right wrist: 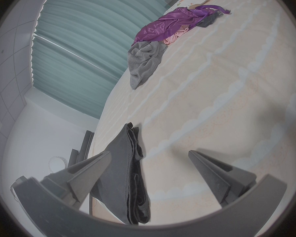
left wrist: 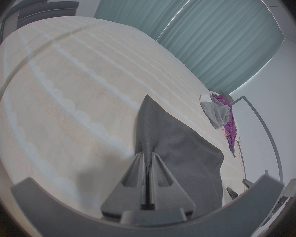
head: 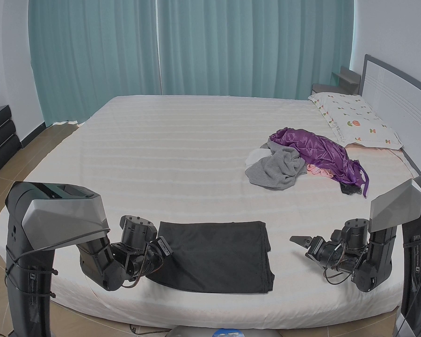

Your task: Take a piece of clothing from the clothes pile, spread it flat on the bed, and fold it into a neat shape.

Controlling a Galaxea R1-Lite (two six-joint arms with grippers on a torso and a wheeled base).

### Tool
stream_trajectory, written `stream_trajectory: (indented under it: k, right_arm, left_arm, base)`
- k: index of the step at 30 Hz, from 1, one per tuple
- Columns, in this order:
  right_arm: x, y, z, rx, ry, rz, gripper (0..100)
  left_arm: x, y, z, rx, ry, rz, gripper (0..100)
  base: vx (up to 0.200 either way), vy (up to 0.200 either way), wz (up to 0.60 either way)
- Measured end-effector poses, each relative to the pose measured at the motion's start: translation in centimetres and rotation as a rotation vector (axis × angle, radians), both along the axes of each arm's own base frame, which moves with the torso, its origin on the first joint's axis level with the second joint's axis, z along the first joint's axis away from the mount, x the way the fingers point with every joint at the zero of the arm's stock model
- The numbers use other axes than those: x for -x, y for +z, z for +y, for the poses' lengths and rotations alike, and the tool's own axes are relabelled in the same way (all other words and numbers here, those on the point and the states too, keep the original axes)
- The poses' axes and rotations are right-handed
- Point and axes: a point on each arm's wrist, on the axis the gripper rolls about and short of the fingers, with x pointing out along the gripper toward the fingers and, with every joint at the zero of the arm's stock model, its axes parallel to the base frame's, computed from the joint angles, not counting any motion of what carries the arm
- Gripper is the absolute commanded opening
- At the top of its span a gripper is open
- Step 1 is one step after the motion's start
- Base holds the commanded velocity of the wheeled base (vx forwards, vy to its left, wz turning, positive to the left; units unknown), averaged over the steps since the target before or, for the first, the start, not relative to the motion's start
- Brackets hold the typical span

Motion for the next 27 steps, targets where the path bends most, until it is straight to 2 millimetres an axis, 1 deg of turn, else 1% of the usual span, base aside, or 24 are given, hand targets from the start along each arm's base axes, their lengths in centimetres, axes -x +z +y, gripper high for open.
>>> stream_trajectory:
  k: [7, 14, 27]
  right_arm:
    - [0.0, 0.0, 0.0, 0.0, 0.002, -0.001, 100]
    - [0.0, 0.0, 0.0, -0.001, 0.002, 0.0, 100]
    - [0.0, 0.0, 0.0, -0.001, 0.002, 0.001, 100]
  left_arm:
    - [-0.1, 0.0, 0.5, -0.005, 0.021, 0.0, 0]
    - [-0.3, 0.0, 1.2, -0.01, 0.087, -0.004, 0]
    - [-0.1, 0.3, 1.9, -0.01, 0.109, 0.006, 0]
  base:
    - [0.0, 0.2, 0.0]
    - [0.0, 0.2, 0.0]
    - [0.0, 0.2, 0.0]
